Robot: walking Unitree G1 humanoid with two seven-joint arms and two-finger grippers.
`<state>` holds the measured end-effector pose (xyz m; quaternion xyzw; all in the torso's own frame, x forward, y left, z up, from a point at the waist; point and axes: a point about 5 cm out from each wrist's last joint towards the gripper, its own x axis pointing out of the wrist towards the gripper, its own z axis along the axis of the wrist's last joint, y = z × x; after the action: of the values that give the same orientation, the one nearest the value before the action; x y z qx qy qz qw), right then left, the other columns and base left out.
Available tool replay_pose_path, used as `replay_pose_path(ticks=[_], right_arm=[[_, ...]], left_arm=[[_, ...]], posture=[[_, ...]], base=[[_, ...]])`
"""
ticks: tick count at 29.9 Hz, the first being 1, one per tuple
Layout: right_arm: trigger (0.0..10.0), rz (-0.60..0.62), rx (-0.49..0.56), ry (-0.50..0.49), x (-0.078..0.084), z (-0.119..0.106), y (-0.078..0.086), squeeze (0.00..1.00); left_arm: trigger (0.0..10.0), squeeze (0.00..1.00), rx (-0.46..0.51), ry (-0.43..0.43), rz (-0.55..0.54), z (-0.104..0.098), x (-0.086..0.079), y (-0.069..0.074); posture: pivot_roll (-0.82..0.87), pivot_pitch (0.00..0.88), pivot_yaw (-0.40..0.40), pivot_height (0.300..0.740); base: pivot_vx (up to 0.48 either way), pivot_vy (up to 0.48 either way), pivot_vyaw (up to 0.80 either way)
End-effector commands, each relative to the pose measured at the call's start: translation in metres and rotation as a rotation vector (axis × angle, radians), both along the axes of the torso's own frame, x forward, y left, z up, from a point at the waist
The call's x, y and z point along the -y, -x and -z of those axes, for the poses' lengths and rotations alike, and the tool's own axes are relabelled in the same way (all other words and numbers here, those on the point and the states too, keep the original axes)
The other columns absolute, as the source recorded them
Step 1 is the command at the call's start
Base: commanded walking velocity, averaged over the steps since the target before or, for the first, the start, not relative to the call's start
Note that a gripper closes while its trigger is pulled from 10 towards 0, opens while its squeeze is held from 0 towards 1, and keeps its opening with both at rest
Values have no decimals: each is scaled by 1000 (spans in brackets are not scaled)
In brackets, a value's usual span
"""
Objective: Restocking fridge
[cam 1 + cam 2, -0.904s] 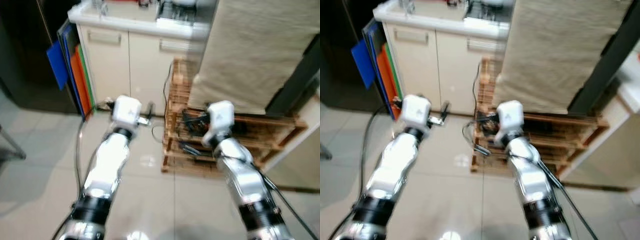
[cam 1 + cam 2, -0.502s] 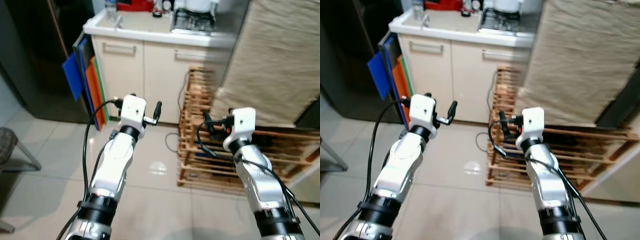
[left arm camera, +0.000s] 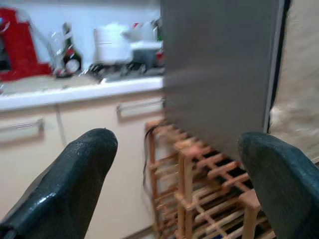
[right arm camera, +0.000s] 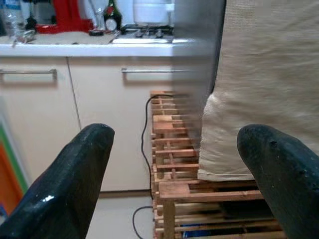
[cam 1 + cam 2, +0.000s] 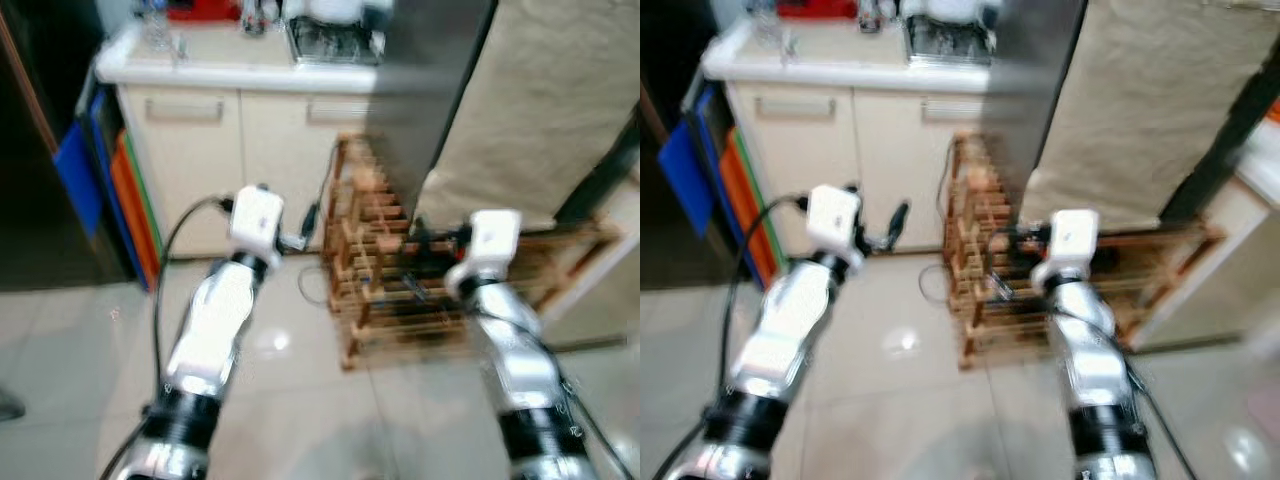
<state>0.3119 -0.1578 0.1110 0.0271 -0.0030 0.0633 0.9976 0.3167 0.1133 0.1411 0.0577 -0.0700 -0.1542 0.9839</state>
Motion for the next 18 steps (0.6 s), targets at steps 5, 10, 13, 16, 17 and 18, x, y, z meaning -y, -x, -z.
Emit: replay_pose_path(ticks=[5, 10, 13, 16, 17, 18], right_arm=[[10000, 72, 13, 14, 19, -1, -2, 0], [10000, 97, 26, 15, 22, -2, -3, 0], [10000, 177, 57, 13, 31, -6, -3, 0], [10000, 239, 68, 25, 38, -7, 0, 0], [10000, 255, 68, 27, 40, -6, 1, 0], [10000, 255, 68, 27, 40, -6, 1, 0]], left_arm=[[10000, 0, -1, 9, 51, -3, 13, 0], [10000, 0, 4, 6, 76, -2, 15, 1], [10000, 0, -8, 28, 57, 0, 13, 2], [10000, 0, -28, 44, 32, 2, 8, 0], [10000, 0, -35, 48, 27, 3, 7, -1], [10000, 0, -35, 48, 27, 3, 7, -1]], posture=[[9, 0, -35, 740], [10, 0, -37, 740], [12, 0, -39, 740], [14, 0, -43, 740], [14, 0, -43, 740], [14, 0, -43, 740]], base=[[356, 319, -620], [363, 311, -625], [385, 284, -623], [387, 282, -625], [390, 281, -625], [390, 281, -625]])
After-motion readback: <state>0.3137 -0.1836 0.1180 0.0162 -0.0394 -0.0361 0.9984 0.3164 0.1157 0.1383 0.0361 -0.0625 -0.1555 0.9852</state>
